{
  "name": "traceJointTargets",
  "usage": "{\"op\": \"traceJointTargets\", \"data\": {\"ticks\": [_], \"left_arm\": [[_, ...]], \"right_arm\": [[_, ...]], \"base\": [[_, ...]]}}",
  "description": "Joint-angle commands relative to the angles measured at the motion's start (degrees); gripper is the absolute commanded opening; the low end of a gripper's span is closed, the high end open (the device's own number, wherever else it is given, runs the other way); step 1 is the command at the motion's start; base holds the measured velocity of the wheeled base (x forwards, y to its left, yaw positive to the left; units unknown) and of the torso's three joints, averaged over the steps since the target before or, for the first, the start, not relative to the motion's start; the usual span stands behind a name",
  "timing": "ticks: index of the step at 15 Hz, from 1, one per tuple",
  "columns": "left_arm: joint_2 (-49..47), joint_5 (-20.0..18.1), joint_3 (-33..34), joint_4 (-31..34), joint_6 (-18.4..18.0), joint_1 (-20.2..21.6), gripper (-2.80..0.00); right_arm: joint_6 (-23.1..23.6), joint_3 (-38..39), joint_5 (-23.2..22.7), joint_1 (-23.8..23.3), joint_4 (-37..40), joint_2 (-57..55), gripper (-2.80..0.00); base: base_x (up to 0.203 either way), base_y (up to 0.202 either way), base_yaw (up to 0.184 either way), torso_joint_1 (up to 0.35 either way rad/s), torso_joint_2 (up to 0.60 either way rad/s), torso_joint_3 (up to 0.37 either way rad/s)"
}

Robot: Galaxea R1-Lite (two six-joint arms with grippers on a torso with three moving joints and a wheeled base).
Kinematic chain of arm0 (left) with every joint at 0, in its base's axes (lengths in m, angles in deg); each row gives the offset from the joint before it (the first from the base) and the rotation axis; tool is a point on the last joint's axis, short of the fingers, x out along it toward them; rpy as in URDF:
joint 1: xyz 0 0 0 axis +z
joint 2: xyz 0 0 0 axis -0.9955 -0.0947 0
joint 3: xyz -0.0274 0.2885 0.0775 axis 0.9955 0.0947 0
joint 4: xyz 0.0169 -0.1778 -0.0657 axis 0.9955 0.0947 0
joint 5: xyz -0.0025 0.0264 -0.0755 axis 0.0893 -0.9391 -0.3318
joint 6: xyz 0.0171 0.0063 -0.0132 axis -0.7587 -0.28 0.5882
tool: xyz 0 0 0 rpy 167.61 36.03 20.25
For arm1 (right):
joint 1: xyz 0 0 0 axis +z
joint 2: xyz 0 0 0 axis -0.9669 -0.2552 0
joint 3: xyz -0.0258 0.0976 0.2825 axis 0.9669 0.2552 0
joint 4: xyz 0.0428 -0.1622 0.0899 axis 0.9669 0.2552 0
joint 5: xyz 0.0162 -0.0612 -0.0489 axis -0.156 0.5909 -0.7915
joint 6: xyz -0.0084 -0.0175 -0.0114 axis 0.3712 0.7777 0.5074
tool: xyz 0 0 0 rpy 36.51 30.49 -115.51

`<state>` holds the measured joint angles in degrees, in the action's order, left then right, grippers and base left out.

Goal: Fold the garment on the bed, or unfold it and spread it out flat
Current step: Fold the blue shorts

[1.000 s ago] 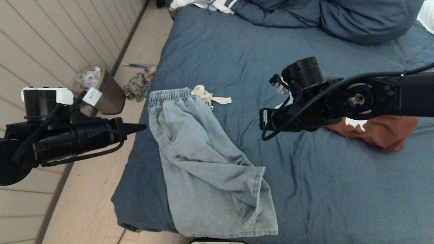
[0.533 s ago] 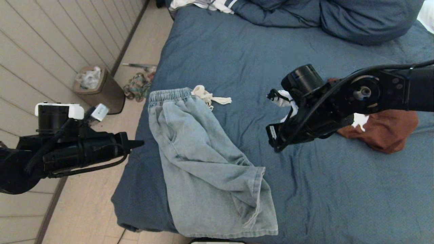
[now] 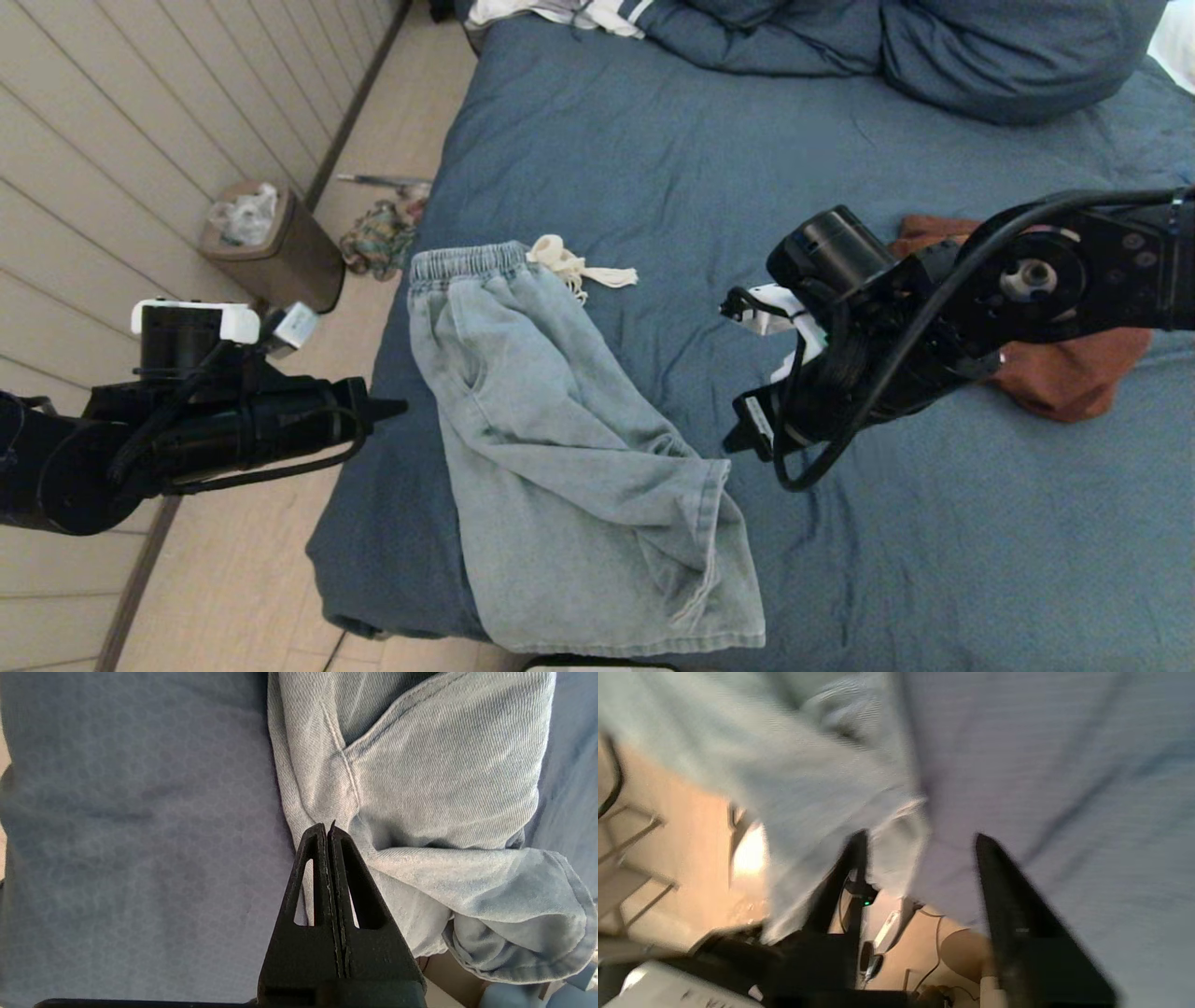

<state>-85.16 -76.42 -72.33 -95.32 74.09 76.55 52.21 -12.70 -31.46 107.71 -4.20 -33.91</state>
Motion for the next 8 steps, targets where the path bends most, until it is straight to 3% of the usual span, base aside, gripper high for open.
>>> {"op": "traceJointTargets", "data": {"ticks": [1, 8], "left_arm": [[-0.2, -0.1, 0.4, -0.7, 0.1, 0.0, -2.80], [-0.7, -0.2, 1.9, -2.6, -0.2, -1.4, -2.80]], "right_arm": [[-0.5, 0.5, -2.0, 2.1, 0.2, -1.1, 0.00], [-3.6, 0.4, -2.4, 5.7, -0.1, -4.6, 0.00]], "base": [[0.000, 0.000, 0.000, 0.000, 0.00, 0.000], [0.000, 0.000, 0.000, 0.000, 0.00, 0.000]]}}
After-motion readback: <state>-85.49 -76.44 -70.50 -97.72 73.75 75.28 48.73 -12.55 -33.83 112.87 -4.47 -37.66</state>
